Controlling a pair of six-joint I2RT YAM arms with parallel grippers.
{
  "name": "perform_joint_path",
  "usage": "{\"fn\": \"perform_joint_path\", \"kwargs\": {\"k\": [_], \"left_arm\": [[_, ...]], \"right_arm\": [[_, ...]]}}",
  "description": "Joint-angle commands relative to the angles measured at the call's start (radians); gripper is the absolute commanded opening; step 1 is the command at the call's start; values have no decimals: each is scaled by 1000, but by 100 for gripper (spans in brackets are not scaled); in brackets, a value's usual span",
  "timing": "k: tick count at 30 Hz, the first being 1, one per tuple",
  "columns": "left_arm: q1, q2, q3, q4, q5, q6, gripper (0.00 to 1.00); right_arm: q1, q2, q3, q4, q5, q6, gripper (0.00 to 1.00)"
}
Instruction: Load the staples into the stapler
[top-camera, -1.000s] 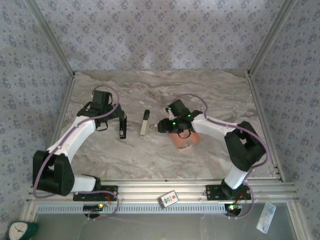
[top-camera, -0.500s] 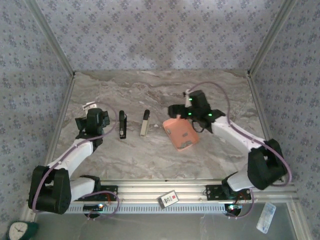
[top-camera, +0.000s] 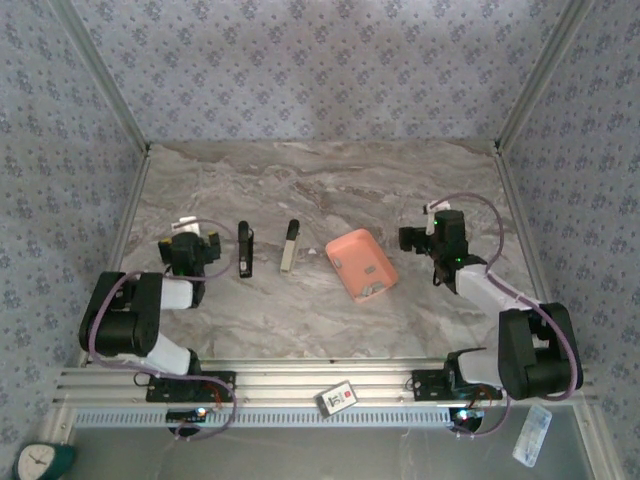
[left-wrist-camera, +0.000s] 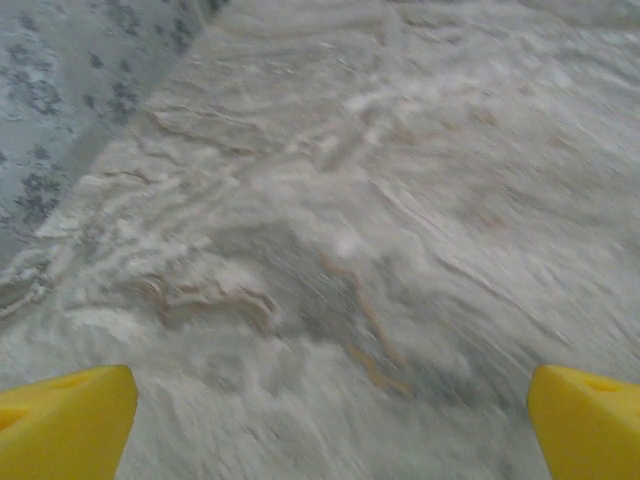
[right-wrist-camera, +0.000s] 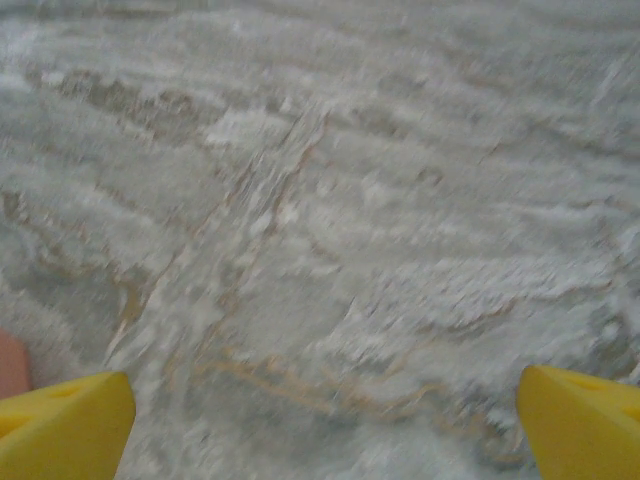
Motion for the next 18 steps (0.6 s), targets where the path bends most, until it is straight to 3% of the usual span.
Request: {"fn": "perform_joint_path", "kwargs": {"k": [1,7,11,13,15,18], "left_arm": [[18,8,28,64,77,-30,100],[13,5,37,46,94,-18,100],[13,3,38,38,95,-19,100],[13,4,38,40,94,-18,100],[13,4,38,41,94,-17,100],[13,4,38,40,95,-18,100]], "right_arm": [[-26,16,-40,172,6,-103,100],[-131,103,-163,457,-92,-122,100],[-155,279,-270,834,-116,-80,100],[-168,217,-237,673,-119,-91,100],[-167,251,-234,725,-125,-89,100],[-194,246,-199,648,-150,-63,100]]}}
